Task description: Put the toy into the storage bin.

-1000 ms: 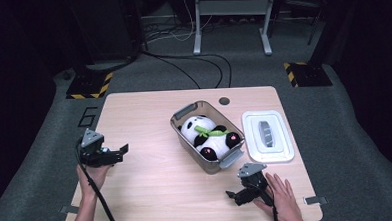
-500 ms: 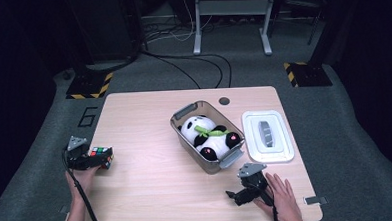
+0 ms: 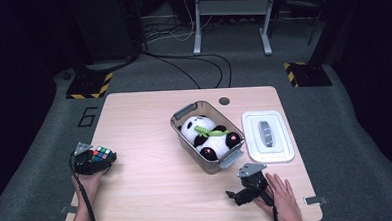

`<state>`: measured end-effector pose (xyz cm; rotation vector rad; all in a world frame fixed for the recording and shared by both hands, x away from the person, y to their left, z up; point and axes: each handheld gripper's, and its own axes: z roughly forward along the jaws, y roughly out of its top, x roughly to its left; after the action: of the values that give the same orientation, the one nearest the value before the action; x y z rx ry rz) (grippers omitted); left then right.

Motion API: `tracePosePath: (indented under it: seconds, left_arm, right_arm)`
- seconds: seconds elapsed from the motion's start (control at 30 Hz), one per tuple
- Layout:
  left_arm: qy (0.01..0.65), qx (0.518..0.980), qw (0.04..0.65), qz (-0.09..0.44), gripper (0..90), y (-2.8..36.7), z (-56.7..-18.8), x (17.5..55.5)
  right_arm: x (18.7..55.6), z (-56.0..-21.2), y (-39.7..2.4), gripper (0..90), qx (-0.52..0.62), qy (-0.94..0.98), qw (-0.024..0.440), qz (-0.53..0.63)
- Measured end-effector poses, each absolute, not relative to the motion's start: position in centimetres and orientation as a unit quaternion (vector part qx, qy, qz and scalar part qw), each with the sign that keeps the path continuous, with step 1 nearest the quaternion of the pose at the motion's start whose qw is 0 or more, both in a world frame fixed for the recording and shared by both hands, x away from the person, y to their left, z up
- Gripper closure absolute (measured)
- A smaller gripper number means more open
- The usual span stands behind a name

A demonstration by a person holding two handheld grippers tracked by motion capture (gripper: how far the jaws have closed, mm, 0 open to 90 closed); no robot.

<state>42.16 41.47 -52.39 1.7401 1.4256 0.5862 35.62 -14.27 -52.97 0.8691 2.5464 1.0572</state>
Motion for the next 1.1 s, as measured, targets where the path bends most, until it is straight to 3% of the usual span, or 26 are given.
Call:
tracePosePath:
  seconds: [0.1, 0.57, 1.1]
  left_arm:
    - [0.563, 0.69, 0.391, 0.232, 30.6, 41.2, -52.6, 42.2]
    - [0.54, 0.708, 0.395, 0.225, 33.4, 39.9, -51.6, 41.9]
    - [0.504, 0.727, 0.408, 0.228, 33.4, 36.0, -46.9, 39.3]
  right_arm:
    - [35.6, -53.0, -14.3, 0.0, 0.299, 0.874, 0.125, 0.363]
    - [35.6, -53.0, -14.3, 0.0, 0.299, 0.874, 0.125, 0.363]
    - [35.6, -53.0, -14.3, 0.0, 0.298, 0.874, 0.125, 0.363]
